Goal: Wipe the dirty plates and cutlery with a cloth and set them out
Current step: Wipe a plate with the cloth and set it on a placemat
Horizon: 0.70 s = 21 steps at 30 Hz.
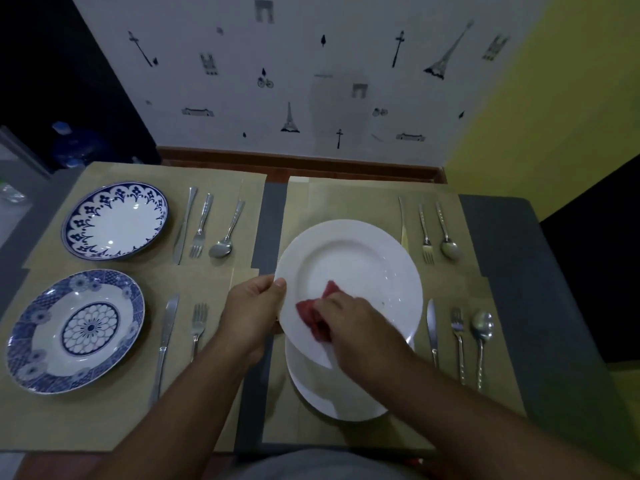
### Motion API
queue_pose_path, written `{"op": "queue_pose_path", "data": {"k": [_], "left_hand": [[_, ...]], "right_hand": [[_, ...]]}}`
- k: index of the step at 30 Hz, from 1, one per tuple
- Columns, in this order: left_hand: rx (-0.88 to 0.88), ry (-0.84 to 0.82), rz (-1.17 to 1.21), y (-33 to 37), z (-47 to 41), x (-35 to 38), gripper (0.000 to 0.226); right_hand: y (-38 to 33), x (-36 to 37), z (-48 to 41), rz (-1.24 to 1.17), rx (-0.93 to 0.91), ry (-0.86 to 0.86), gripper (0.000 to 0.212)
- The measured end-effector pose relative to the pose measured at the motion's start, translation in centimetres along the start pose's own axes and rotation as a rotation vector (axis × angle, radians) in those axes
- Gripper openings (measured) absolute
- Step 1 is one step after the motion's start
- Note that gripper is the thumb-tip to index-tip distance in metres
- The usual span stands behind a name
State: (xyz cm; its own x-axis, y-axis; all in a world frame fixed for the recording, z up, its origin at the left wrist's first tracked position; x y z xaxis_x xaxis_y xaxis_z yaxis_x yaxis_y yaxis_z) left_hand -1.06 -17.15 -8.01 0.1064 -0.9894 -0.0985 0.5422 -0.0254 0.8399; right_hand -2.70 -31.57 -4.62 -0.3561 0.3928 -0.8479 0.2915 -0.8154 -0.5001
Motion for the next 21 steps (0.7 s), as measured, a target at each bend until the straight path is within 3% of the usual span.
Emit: {"op": "queue_pose_path", "data": {"k": [5, 8, 11, 14, 17, 21], "left_hand": [[0.042, 0.065, -0.020, 0.8, -0.6, -1.1, 0.020], [0.044, 0.054, 0.015, 0.6, -0.8, -0.2, 0.022], [0.024, 0.066, 0.012, -0.1, -0.9, 0.7, 0.021], [0.040, 0.064, -0.027, -0.3, -1.0, 0.7, 0.021], [0.073, 0.054, -0.032, 0.2, -1.1, 0.3, 0.022], [0.110, 0.025, -0.035, 1.3, -1.1, 0.9, 0.020]], "right_hand": [[4.3, -3.7, -2.1, 0.082, 0.141, 0.078, 0.038], [6.0, -3.9, -1.3, 0.175, 0.229, 0.037, 0.039], [5.6, -2.1, -0.1, 0.085, 0.308, -0.028, 0.035], [4.7, -0.1, 0.4, 0.008, 0.251, -0.093, 0.040], [6.0, -2.2, -0.5, 0.093, 0.226, 0.009, 0.036], [7.1, -4.9, -1.5, 0.194, 0.327, 0.077, 0.031]]}}
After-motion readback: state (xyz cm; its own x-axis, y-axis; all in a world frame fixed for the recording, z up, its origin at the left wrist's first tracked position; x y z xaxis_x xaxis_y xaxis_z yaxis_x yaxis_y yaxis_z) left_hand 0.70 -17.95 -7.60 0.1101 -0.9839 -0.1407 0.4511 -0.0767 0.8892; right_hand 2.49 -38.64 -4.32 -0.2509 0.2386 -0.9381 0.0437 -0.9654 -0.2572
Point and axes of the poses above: each hand's wrist, its own z-axis away from the middle knuckle, its own x-axis out of the palm, y = z × x, the point moved 8 cm from there along -z, towards the middle knuckle, and after that the axes turned 7 degrees about -z, right-handed, at the moved point
